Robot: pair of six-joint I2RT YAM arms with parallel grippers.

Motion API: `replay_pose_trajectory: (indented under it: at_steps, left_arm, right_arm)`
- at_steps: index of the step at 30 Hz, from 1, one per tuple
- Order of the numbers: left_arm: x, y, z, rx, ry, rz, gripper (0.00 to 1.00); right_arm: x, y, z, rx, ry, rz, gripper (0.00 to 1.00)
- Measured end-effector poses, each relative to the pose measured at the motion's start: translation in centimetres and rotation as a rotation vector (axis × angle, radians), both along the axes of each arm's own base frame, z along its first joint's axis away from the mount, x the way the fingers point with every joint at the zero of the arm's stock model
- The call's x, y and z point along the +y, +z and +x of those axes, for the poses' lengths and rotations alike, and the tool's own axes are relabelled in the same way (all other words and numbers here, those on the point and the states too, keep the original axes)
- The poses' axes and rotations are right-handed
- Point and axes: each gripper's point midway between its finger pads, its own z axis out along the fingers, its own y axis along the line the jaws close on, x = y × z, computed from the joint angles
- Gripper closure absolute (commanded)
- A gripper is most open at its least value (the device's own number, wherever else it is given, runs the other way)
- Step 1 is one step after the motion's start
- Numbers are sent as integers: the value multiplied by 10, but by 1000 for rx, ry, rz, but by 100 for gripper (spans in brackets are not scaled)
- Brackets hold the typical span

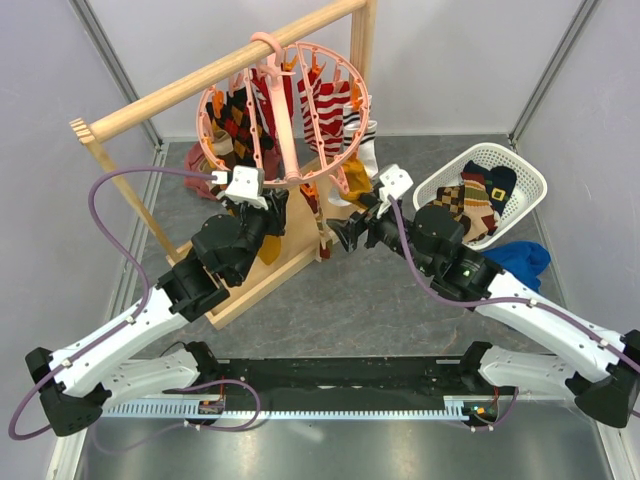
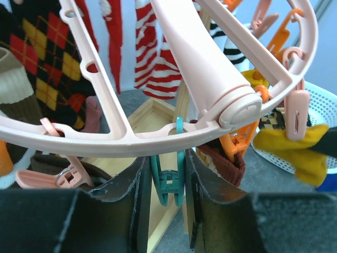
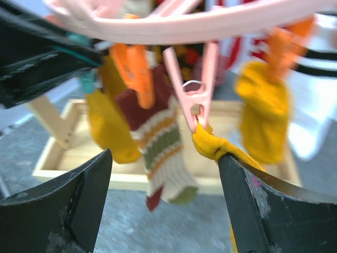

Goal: Clip the socks to the hanger
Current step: Open the clamp at the hanger, then pick up the sock from the bin.

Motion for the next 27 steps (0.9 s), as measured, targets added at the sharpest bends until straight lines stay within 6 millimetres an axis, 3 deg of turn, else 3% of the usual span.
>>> replay_pose_trajectory:
  at_steps: [13, 15, 22, 27]
  left_arm:
    - [-7, 1, -4, -4, -51, -4, 98]
    - [-8, 1, -5, -5, -58, -4, 98]
    - [-6, 2, -6, -8, -64, -7, 98]
    - [-7, 3, -7, -11, -74, -9, 98]
  right_arm:
    - [-81, -15, 15, 159, -361, -152, 13]
    - [-102, -20, 24, 187, -443, -157, 13]
    - [-205, -34, 71, 280, -829, -110, 14]
    - [-251, -65, 108, 362, -996, -119, 18]
